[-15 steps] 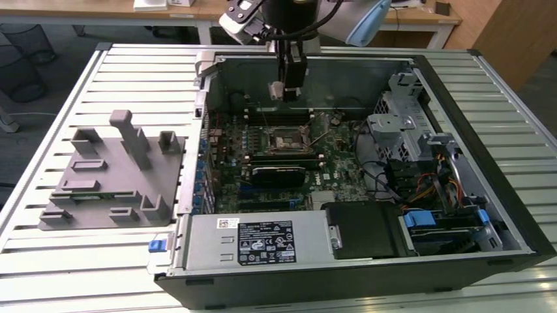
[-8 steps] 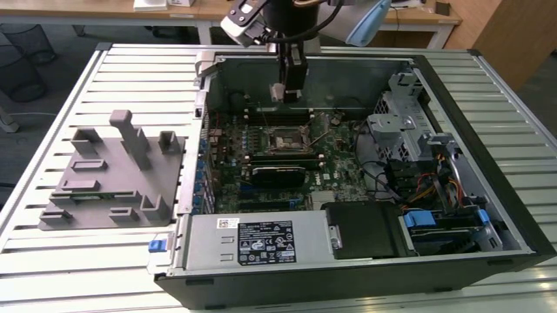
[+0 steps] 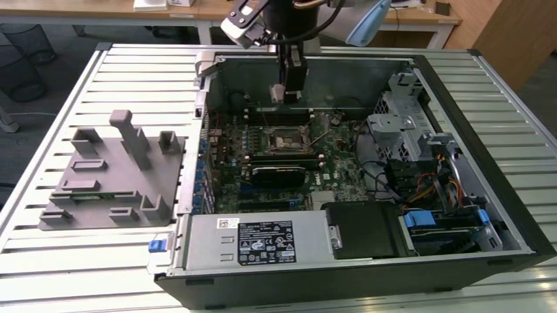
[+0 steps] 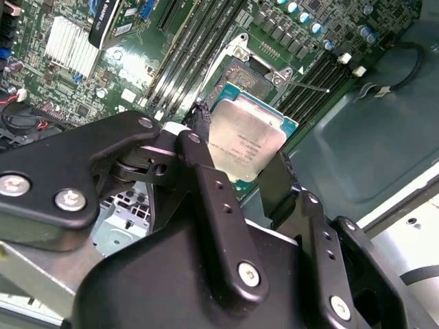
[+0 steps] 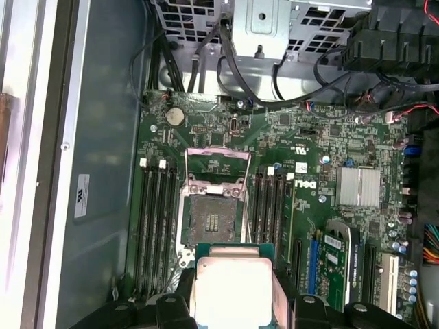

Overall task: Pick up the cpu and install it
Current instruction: 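Place the cpu into insertion slot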

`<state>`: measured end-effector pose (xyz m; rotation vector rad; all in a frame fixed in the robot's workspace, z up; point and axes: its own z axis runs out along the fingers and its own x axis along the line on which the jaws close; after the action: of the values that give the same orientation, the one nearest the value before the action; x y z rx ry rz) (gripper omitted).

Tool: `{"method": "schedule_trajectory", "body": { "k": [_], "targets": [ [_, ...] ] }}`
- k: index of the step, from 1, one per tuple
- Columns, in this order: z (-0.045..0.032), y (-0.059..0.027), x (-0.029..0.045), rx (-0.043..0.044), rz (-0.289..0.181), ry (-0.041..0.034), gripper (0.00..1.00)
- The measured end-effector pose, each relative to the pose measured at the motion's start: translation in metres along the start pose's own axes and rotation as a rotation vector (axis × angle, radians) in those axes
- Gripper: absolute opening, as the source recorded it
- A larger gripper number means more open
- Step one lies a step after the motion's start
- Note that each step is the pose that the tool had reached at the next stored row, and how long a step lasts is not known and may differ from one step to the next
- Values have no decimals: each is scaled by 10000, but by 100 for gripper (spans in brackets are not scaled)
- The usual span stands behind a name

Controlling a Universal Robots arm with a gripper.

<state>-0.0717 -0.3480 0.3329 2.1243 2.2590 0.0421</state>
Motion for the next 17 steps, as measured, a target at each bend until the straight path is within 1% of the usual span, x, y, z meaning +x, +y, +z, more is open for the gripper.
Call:
{"method": "schedule_trajectory", "body": {
  "k": [11, 13, 17],
  "targets": [
    [94, -3, 5, 1, 0, -2, 53],
    [117, 4, 14, 2, 0, -3, 53],
    [162, 41, 56, 1, 1, -2, 53]
  ]
}}
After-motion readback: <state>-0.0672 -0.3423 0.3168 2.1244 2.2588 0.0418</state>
